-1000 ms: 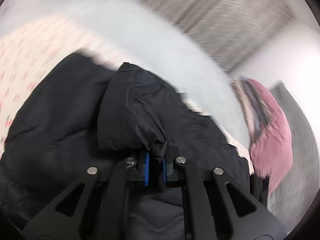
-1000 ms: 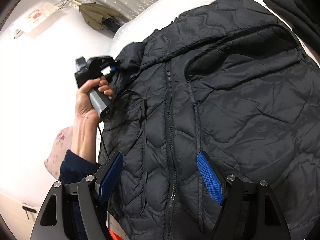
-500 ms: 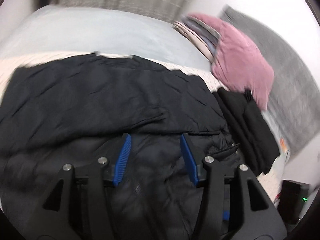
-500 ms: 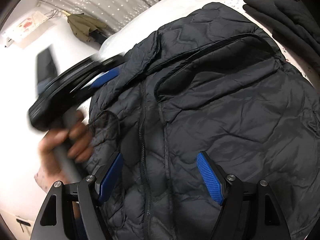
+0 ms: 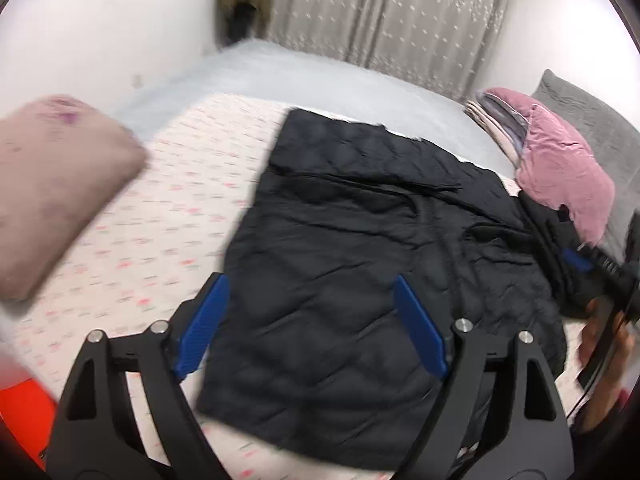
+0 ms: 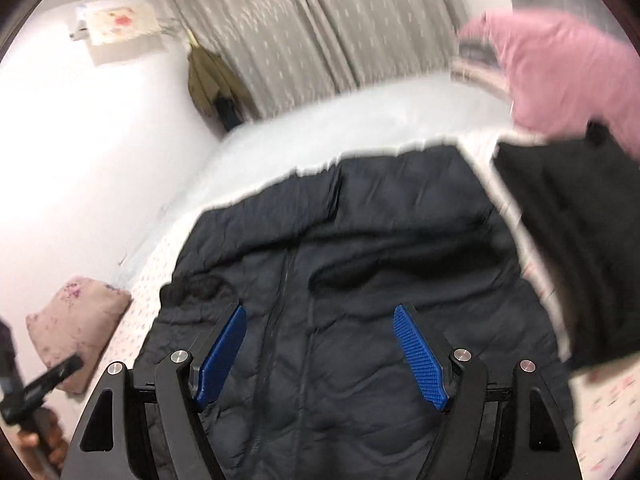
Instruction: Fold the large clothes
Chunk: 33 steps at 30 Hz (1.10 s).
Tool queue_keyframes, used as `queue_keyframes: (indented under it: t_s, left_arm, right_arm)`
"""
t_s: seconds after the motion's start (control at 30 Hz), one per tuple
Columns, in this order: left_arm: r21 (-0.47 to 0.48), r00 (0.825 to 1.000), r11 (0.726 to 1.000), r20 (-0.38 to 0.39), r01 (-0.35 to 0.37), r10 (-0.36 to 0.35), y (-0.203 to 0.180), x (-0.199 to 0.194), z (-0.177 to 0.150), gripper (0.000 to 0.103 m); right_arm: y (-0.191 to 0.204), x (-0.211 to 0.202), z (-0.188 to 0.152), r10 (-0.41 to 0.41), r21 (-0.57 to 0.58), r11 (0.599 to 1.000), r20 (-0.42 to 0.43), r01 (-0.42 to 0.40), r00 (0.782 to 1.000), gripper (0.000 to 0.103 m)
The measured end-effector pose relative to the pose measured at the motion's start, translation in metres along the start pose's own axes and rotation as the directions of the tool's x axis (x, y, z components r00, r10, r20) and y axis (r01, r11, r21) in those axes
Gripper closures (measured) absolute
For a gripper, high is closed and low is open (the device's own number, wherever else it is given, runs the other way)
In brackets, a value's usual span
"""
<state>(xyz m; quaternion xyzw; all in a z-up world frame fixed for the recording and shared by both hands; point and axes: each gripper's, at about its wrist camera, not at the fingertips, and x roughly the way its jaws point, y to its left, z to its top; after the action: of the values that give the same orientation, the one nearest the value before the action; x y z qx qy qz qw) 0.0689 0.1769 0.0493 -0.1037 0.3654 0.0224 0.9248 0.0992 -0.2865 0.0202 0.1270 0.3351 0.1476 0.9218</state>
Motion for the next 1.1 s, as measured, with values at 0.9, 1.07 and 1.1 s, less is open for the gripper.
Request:
queue_keyframes:
  t_s: [0.9, 1.07, 1.1]
  left_arm:
    - [-0.267, 0.988, 0.964, -0.147, 0.005, -0.046, 0.077, 0.072, -0.092, 0.02]
    - [-0.28, 0.985, 0.96, -0.164, 0.004, -0.051, 0.076, 0.087, -0.095, 0.023]
    - [-0.282, 0.986, 0.959, -0.162, 0.0, -0.048, 0.076, 0.088, -0.096, 0.024]
  right_arm:
    - [-0.178, -0.085, -0.146, 0.117, 0.424, 0.905, -0.15, -0.043, 0.982, 0.011]
    - [-0.189, -0.074, -0.145, -0.018, 0.427, 0.901, -0.152, 0.082, 0.988, 0.026]
    - [-0.195, -0.076, -0.143, -0.055, 0.432, 0.895, -0.137, 0.11, 0.989, 0.027]
